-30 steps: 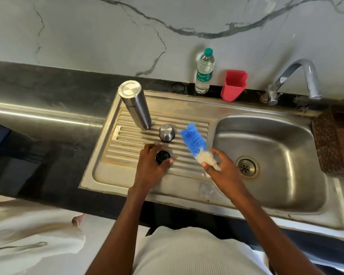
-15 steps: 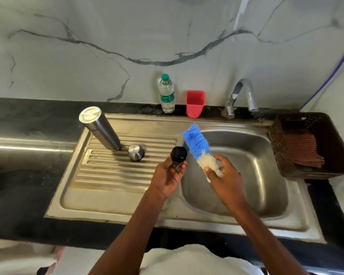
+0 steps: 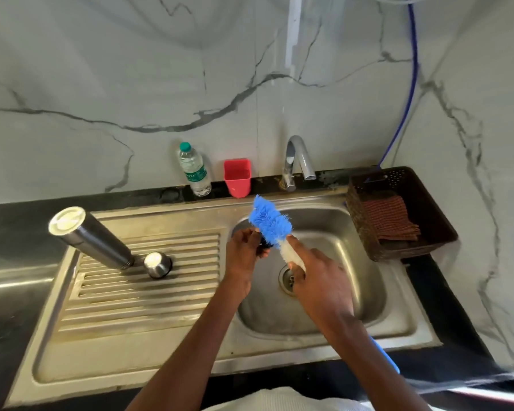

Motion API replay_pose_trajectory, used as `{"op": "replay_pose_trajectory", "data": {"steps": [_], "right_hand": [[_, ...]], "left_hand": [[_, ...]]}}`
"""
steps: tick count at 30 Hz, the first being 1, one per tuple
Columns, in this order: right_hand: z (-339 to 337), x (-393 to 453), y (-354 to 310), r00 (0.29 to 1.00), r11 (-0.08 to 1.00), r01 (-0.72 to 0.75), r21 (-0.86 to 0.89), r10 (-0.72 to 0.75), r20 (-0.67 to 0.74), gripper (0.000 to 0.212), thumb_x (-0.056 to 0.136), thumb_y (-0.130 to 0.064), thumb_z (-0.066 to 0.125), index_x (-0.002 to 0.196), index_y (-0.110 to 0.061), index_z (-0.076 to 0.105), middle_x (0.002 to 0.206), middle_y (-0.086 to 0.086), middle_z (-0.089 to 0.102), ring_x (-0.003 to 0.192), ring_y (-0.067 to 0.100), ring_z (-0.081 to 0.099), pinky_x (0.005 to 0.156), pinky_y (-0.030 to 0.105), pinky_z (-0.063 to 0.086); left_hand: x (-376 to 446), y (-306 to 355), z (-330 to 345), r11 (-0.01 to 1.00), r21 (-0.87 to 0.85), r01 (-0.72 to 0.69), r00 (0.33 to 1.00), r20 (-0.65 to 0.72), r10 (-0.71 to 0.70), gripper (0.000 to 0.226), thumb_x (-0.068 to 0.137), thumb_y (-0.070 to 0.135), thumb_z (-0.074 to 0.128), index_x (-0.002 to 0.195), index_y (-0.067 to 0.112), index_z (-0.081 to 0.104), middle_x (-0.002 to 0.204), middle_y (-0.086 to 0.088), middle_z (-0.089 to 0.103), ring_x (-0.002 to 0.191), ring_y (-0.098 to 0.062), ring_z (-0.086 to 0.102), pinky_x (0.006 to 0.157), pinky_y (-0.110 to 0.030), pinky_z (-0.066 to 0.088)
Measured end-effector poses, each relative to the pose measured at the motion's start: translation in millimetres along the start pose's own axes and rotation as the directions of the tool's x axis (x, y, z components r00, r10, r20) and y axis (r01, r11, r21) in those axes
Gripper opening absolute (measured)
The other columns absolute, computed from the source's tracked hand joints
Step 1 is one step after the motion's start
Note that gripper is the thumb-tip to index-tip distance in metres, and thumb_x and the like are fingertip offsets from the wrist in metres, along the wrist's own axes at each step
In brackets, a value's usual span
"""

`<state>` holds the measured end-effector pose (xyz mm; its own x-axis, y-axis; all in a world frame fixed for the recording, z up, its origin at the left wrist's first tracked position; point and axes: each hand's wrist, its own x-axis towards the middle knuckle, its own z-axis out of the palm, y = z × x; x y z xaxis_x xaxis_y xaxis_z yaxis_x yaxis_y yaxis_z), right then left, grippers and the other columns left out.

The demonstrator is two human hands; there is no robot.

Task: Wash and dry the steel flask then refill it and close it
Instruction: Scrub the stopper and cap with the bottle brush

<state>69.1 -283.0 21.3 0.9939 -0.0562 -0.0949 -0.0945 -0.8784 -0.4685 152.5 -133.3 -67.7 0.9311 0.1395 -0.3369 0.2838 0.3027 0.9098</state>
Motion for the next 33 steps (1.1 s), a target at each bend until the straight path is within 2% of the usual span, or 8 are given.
{"op": "replay_pose_trajectory", "data": {"steps": [3,7,14,17,21,27,30,33], "right_hand": [[-3.9,10.0,-2.8,0.999,0.999,-0.037,0.012,0.037,-0.014,0.066,0.101,-0.028,0.057,0.157,-0.049,0.029,0.124,0.002,0.066,0.105,0.032,0.065,0.085,0.045,0.054],[-3.6,-5.2,-10.7,1.0,0.999,-0.007,-0.054,0.008,0.02,0.067,0.1,-0.029,0.058,0.156,-0.05,0.027,0.121,-0.004,0.065,0.1,0.03,0.067,0.083,0.045,0.056],[-15.4,16.3,-15.2,0.998,0.993,-0.06,-0.1,0.063,0.026,0.06,0.098,-0.027,0.061,0.152,-0.041,0.04,0.126,0.002,0.068,0.107,0.032,0.067,0.088,0.046,0.056],[-23.0,2.5,-19.5,0.999,0.988,-0.004,-0.156,0.012,0.051,0.057,0.099,-0.028,0.06,0.152,-0.038,0.041,0.123,0.001,0.069,0.106,0.031,0.067,0.089,0.044,0.055],[-30.8,12.9,-17.1,0.999,0.972,-0.016,-0.235,0.023,0.027,0.047,0.095,-0.023,0.064,0.14,-0.035,0.054,0.115,0.001,0.071,0.103,0.029,0.068,0.081,0.039,0.053],[-39.3,20.5,-0.7,0.995,0.997,-0.078,0.02,0.077,0.064,0.053,0.091,-0.03,0.072,0.142,-0.037,0.06,0.121,-0.001,0.074,0.105,0.022,0.07,0.082,0.032,0.055],[-27.7,35.6,-1.3,0.909,0.746,-0.399,0.533,0.245,0.338,0.04,0.094,-0.017,0.074,0.132,-0.026,0.066,0.095,0.004,0.075,0.054,0.006,0.064,0.046,0.019,0.044],[-18.5,31.3,-0.9,0.829,0.433,-0.558,0.708,0.25,0.5,0.032,0.096,-0.01,0.072,0.123,-0.027,0.067,0.08,0.01,0.07,0.035,0.004,0.036,0.034,0.014,0.021]], "left_hand": [[-5.5,-1.5,0.3,0.996,-0.003,-0.092,0.996,0.02,0.092,0.011,0.099,0.013,0.072,0.108,0.017,0.074,0.108,-0.014,0.076,0.093,-0.028,0.073,0.079,-0.036,0.06],[-1.2,2.1,-9.4,0.985,0.079,-0.151,0.974,-0.16,0.162,0.024,0.092,0.0,0.075,0.107,0.018,0.075,0.104,-0.007,0.077,0.101,-0.03,0.075,0.081,-0.034,0.062],[-2.2,-7.8,-15.1,0.864,0.402,-0.302,0.941,-0.018,0.337,0.042,0.08,-0.006,0.078,0.111,0.022,0.079,0.112,0.006,0.079,0.108,-0.01,0.073,0.1,-0.038,0.058],[0.5,0.4,-22.2,0.885,0.351,-0.307,0.94,-0.032,0.339,0.045,0.08,-0.015,0.074,0.112,0.017,0.079,0.11,0.003,0.079,0.106,-0.011,0.075,0.098,-0.034,0.059],[-7.6,10.6,-18.8,0.883,0.293,-0.366,0.93,0.15,0.336,0.043,0.081,-0.021,0.069,0.117,0.002,0.076,0.112,-0.005,0.079,0.106,-0.012,0.075,0.097,-0.03,0.059],[-7.0,15.6,-17.2,0.979,-0.126,-0.158,0.986,0.027,0.163,0.042,0.082,-0.007,0.08,0.122,0.002,0.073,0.118,-0.015,0.077,0.117,-0.03,0.071,0.104,-0.044,0.054],[-13.8,14.8,1.8,0.945,-0.315,-0.09,0.996,-0.013,0.09,0.051,0.077,-0.005,0.082,0.126,-0.004,0.068,0.124,-0.021,0.072,0.116,-0.031,0.068,0.107,-0.047,0.052],[-11.2,20.1,6.0,0.956,-0.195,-0.218,0.97,-0.154,0.19,0.042,0.083,-0.019,0.071,0.122,-0.005,0.069,0.112,-0.014,0.077,0.103,-0.019,0.074,0.09,-0.033,0.059]]}}
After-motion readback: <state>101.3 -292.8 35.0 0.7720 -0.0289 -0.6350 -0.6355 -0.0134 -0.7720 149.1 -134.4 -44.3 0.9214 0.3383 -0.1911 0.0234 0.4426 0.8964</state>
